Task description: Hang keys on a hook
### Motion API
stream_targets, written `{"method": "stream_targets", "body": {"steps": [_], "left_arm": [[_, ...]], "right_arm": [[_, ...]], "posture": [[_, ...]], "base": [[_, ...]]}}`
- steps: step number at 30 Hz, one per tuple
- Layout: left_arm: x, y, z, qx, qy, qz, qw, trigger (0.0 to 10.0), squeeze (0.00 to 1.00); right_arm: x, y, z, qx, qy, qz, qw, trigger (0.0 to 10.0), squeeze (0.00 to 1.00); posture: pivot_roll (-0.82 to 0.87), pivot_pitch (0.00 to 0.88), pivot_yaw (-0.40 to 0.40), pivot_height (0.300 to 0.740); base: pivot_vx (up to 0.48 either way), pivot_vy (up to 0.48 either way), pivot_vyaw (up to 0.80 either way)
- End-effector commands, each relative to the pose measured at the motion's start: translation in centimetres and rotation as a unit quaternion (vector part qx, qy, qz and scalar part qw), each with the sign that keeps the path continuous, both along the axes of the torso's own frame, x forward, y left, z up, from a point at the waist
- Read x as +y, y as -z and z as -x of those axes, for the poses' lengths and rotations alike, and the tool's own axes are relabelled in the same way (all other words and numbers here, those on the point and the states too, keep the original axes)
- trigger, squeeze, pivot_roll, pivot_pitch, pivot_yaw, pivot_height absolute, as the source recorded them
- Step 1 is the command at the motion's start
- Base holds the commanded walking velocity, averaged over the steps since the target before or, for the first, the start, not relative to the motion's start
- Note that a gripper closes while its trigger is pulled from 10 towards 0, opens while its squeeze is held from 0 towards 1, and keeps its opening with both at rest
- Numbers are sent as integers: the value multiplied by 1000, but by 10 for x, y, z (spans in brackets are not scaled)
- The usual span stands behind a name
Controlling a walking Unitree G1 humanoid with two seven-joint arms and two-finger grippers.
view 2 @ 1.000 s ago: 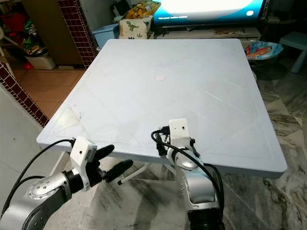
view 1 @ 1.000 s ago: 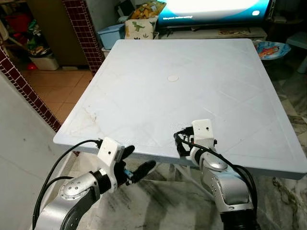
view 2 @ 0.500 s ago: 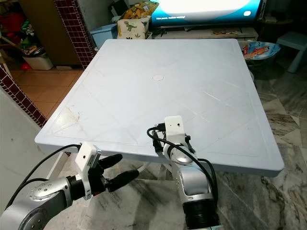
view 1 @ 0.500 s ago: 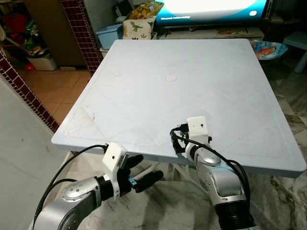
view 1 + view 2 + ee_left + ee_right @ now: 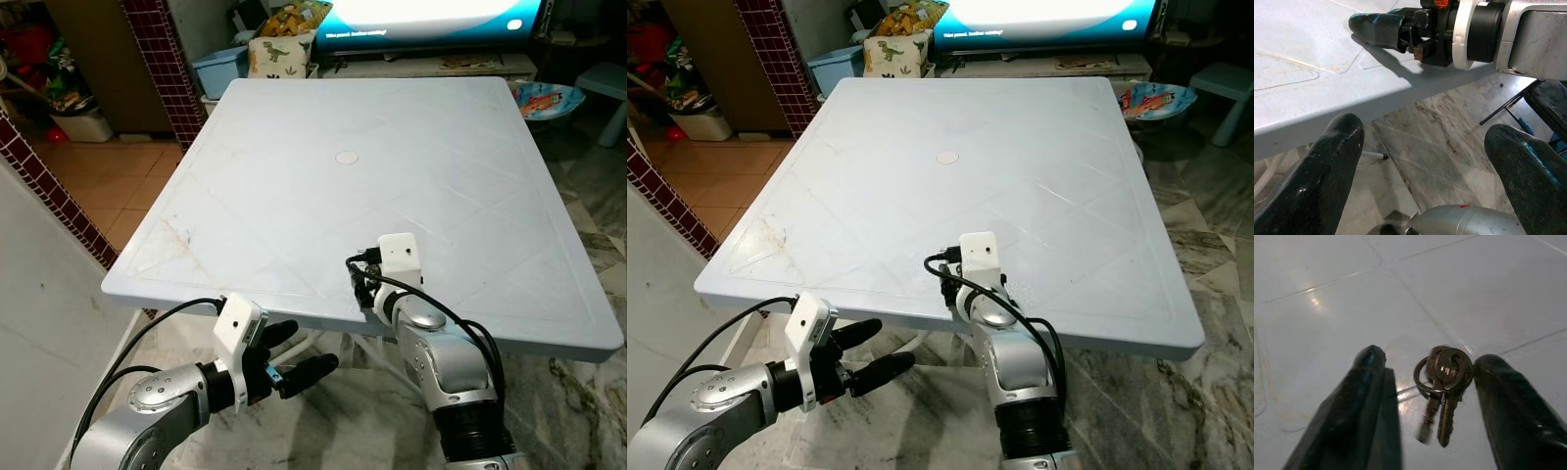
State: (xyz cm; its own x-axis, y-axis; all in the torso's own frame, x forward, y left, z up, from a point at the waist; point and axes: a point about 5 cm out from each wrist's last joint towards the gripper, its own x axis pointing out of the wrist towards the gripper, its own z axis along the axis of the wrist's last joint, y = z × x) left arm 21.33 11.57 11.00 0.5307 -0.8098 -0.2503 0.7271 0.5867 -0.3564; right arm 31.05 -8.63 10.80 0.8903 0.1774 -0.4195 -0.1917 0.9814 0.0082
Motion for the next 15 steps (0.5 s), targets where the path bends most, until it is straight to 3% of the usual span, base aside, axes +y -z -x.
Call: {"method": "stream_targets", "body": {"steps": [1,15], "left_arm": [[0,-2,2,-1,5,-5,1000,10000,0],[0,-1,2,0,5,-9,1000,10000,0]], "right_arm": [[13,7,8,24,-26,-9,999,0,0],[4,8,9,37,-19,11,999,0,0]], "posture": [[32,60,88,740],[29,60,88,740]], "base": [[0,0,0],[0,0,0]]}}
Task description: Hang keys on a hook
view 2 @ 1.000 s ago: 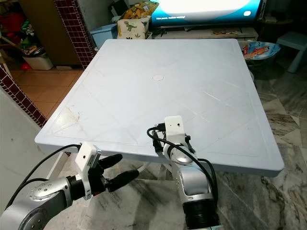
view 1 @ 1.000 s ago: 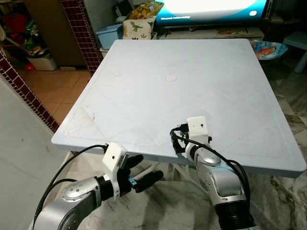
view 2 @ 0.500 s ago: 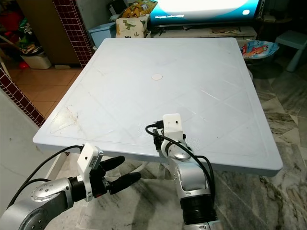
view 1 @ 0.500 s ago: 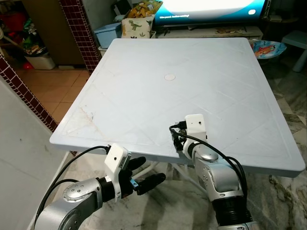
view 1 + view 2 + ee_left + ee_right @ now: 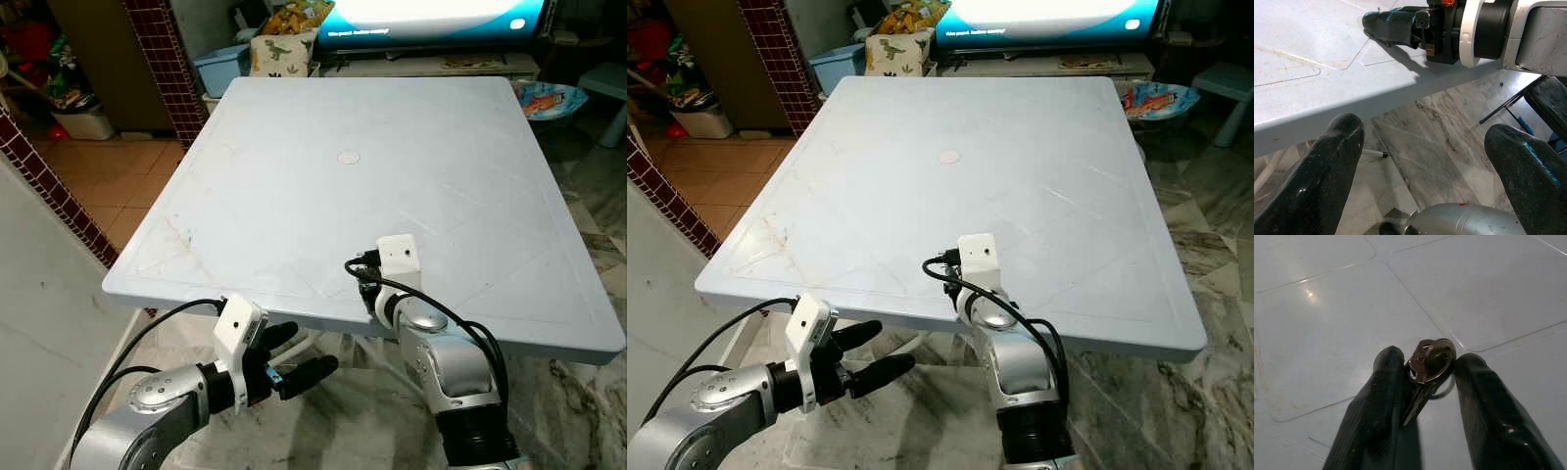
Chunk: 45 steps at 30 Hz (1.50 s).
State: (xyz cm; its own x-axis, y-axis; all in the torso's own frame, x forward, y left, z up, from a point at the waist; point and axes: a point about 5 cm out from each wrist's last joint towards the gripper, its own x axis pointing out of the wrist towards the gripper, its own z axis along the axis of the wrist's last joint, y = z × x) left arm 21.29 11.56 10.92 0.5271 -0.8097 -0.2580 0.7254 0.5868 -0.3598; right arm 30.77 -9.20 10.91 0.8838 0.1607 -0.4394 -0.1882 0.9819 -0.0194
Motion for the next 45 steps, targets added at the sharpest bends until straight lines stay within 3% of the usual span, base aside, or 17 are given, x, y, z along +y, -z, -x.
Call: {"method": "stream_targets", "body": {"steps": [1,18,23,27,33,36,40,42,43,44,45], "left_arm": [[0,-2,1,-4,3,-7,1000,10000,0],[0,-1,-2,-7,0,-13,1000,10000,0],[1,-2,-3,-9,-4,-16,1000,10000,0],[1,-2,-4,-10,-6,-19,1000,10000,0],[3,-1,-6,-13,-15,-22,1000,10000,0],[4,-1,-6,-14,-18,-24,999,10000,0],[4,-1,-7,-17,-22,-28,999,10000,0],[5,-1,-7,-20,-25,-30,999,10000,0],[5,-1,-7,-20,-25,-30,999,10000,0],[5,0,-7,-21,-28,-32,999,10000,0],[5,0,-8,-22,-30,-33,999,10000,0]], "right_arm": [[9,9,6,27,-20,-2,999,0,0],[-5,8,0,16,-1,23,1000,0,0],[-15,6,-5,7,34,32,999,0,0],[-26,0,-11,-16,70,47,996,0,0],[-39,-21,-21,-107,93,98,985,0,0],[-41,-34,-25,-172,84,147,971,0,0],[-44,-46,-25,-251,69,247,933,0,0],[-45,-50,-23,-291,61,301,906,0,0],[-45,-50,-23,-291,61,301,906,0,0],[-45,-53,-23,-313,58,321,892,0,0],[-43,-59,-21,-357,40,372,856,0,0]], "posture": [[29,60,88,740],[33,42,87,740],[34,42,89,740],[33,47,91,740],[33,48,93,740],[33,49,93,740],[33,49,93,740],[34,48,94,740],[34,48,94,740],[34,48,94,740],[33,48,95,740]], "base": [[0,0,0],[0,0,0],[0,0,0],[0,0,0],[0,0,0],[0,0,0],[0,0,0],[0,0,0],[0,0,0],[0,0,0],[0,0,0]]}}
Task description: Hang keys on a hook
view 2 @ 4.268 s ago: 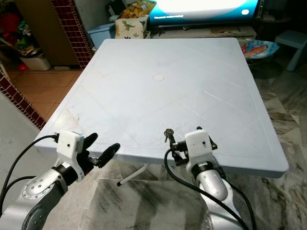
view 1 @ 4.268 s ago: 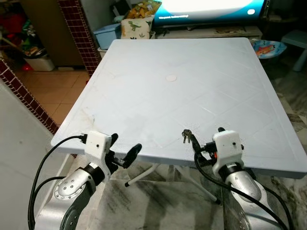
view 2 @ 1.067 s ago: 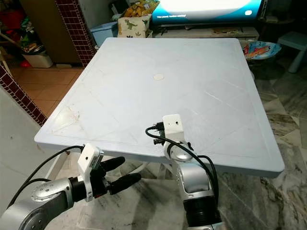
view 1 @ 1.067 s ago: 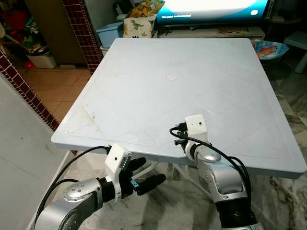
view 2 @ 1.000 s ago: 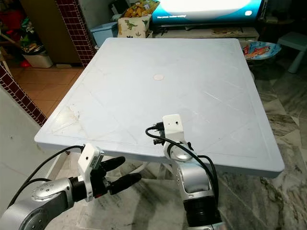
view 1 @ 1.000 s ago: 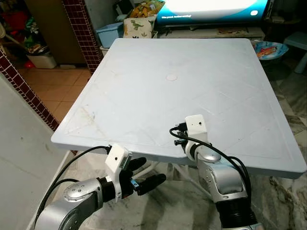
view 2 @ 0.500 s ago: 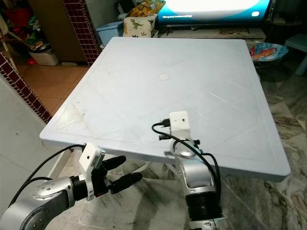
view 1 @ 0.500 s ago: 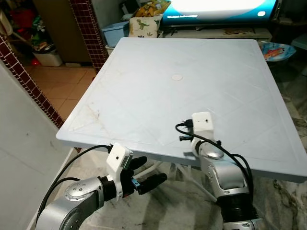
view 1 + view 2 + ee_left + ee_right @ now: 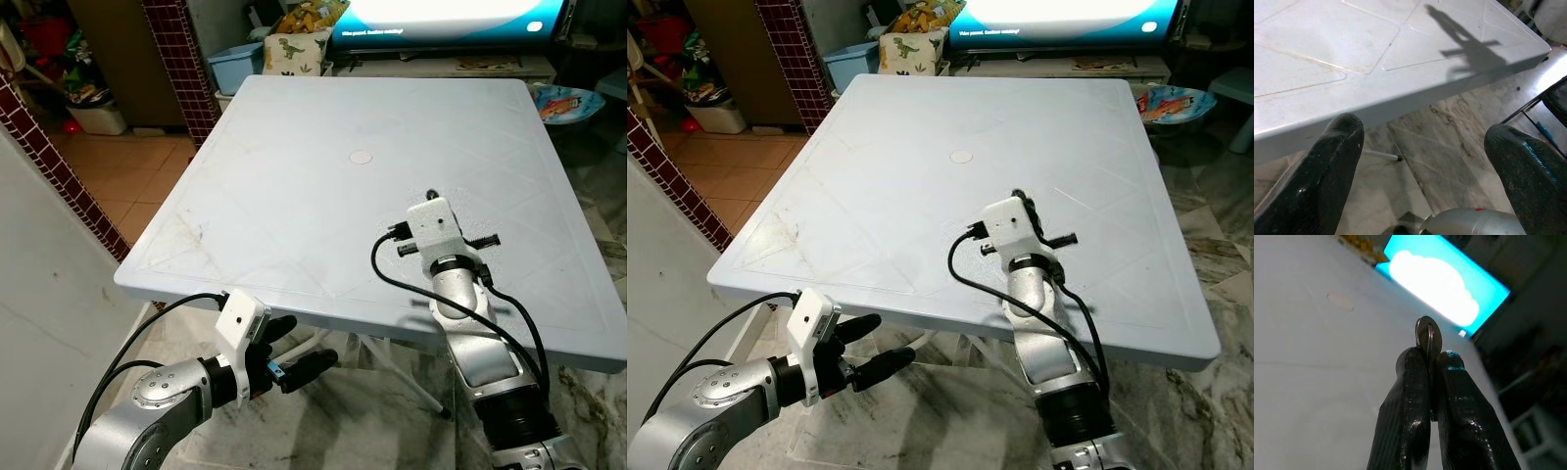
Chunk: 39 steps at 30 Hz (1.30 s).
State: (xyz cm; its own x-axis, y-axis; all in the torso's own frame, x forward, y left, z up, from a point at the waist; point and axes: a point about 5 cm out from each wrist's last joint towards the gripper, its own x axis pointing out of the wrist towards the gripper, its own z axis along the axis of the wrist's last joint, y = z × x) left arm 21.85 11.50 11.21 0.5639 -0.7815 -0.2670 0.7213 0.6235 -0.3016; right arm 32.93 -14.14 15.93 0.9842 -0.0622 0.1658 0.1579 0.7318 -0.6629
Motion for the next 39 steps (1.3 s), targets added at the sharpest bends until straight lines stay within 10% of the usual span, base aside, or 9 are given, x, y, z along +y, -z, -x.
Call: {"method": "stream_targets", "body": {"steps": [1,7,9,11,19,20,24,25,39], "left_arm": [[6,3,-3,0,-14,-12,1000,10000,0],[6,3,-3,-3,-13,-15,1000,10000,0],[5,3,-3,-3,-13,-15,1000,10000,0],[5,3,-3,-3,-12,-16,1000,10000,0],[5,4,-3,-1,-13,-17,1000,10000,0],[5,4,-3,-1,-12,-16,1000,10000,0],[5,4,-3,1,-10,-17,1000,10000,0],[5,5,-3,1,-9,-17,1000,10000,0],[4,5,-3,1,-7,-18,1000,10000,0]], "right_arm": [[7,-9,0,-47,-17,58,997,0,0],[6,-6,0,-60,-29,113,991,2000,0],[7,0,0,-37,-38,97,994,4275,0],[7,8,0,-1,-49,49,998,10000,0],[7,39,12,148,-67,-96,982,10000,0],[6,41,14,155,-66,-103,980,10000,412],[0,51,22,200,-50,-139,969,10000,655],[-2,54,26,216,-49,-153,963,10000,1000],[-8,31,27,178,-28,-186,966,10000,1000]], "posture": [[33,48,95,740],[33,48,95,740],[33,48,95,740],[33,48,95,740],[32,47,96,740],[32,47,96,740],[32,47,96,740],[23,49,96,740],[20,47,98,740]], "base": [[0,0,0],[0,0,0],[0,0,0],[0,0,0],[0,0,0],[0,0,0],[0,0,0],[0,0,0],[0,0,0]]}}
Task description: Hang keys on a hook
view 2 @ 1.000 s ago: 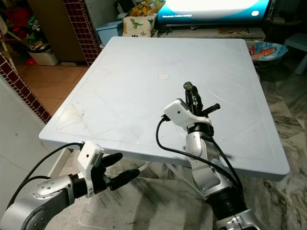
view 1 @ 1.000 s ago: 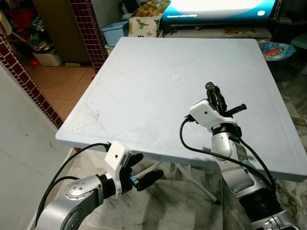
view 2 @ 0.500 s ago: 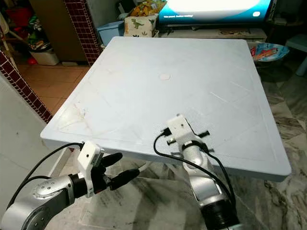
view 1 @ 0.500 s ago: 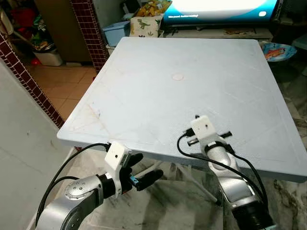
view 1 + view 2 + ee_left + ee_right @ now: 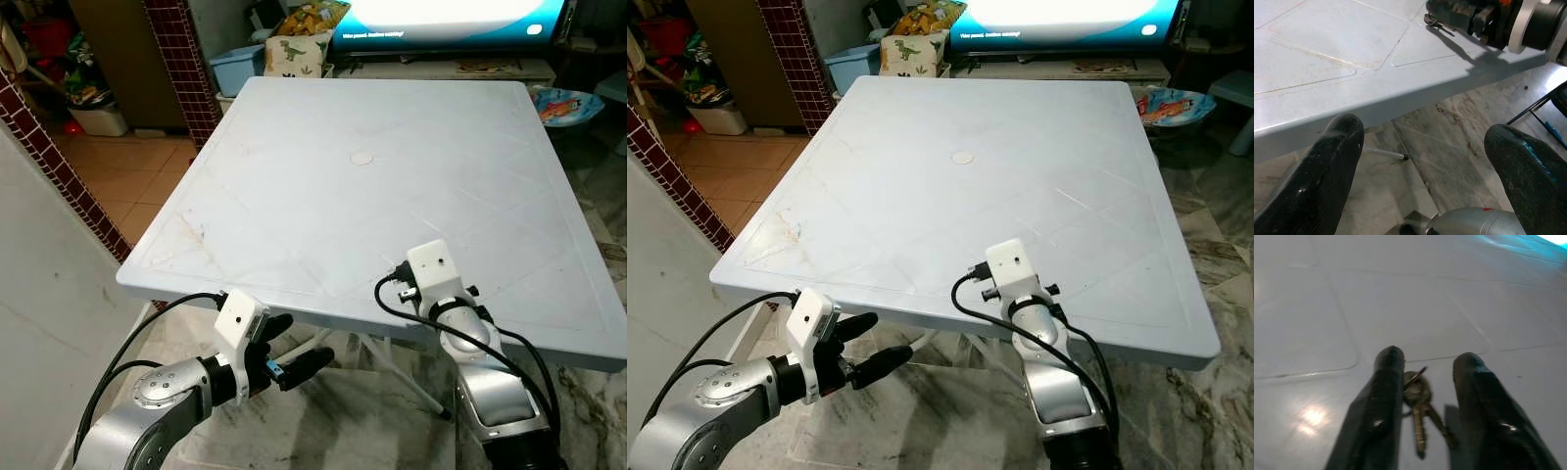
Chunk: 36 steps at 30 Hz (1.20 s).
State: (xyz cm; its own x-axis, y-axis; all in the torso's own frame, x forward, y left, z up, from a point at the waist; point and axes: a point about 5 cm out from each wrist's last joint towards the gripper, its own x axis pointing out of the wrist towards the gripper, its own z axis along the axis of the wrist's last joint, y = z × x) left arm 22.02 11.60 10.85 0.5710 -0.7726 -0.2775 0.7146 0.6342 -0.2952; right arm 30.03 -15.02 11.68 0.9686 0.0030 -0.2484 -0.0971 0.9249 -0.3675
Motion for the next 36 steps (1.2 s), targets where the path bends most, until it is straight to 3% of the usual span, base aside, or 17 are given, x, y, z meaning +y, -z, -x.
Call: {"method": "stream_targets", "body": {"steps": [1,7,14,22,26,27,28,29,30,33,36], "left_arm": [[3,2,-2,1,-3,-12,1000,10000,0],[3,2,-2,0,-4,-12,1000,10000,0],[3,2,-1,2,-2,-11,1000,10000,0],[2,3,-2,1,0,-11,1000,10000,0],[2,3,-2,1,1,-11,1000,10000,0],[2,3,-2,1,0,-11,1000,10000,0],[2,3,-2,0,0,-12,1000,10000,0],[2,3,-2,0,0,-12,1000,10000,0],[2,3,-2,0,0,-11,1000,10000,0],[2,3,-2,1,0,-11,1000,10000,0],[1,4,-2,2,0,-11,1000,10000,0]], "right_arm": [[1,-13,-3,-19,-5,1,1000,10000,1000],[0,-9,2,15,-8,-4,1000,10000,1000],[6,-5,15,46,-37,-49,997,10000,1000],[1,-7,20,51,-36,-37,997,10000,1000],[1,-7,24,55,-37,-37,997,10000,925],[2,-7,27,59,-42,-40,997,10000,761],[3,-6,29,61,-48,-40,996,10000,761],[3,-5,32,62,-59,-34,996,10000,239],[1,-3,36,62,-76,-21,995,10000,0],[-14,1,40,67,-75,11,995,10000,0],[-20,3,41,81,-61,-6,995,10000,0]], "posture": [[20,47,98,740],[20,47,98,740],[19,44,93,740],[15,38,92,740],[15,38,92,740],[15,38,92,740],[15,38,92,740],[14,36,88,740],[14,36,88,740],[14,36,88,740],[5,40,91,740]], "base": [[0,0,0],[0,0,0],[0,0,0],[0,0,0],[0,0,0],[0,0,0],[0,0,0],[0,0,0],[0,0,0],[0,0,0],[0,0,0]]}}
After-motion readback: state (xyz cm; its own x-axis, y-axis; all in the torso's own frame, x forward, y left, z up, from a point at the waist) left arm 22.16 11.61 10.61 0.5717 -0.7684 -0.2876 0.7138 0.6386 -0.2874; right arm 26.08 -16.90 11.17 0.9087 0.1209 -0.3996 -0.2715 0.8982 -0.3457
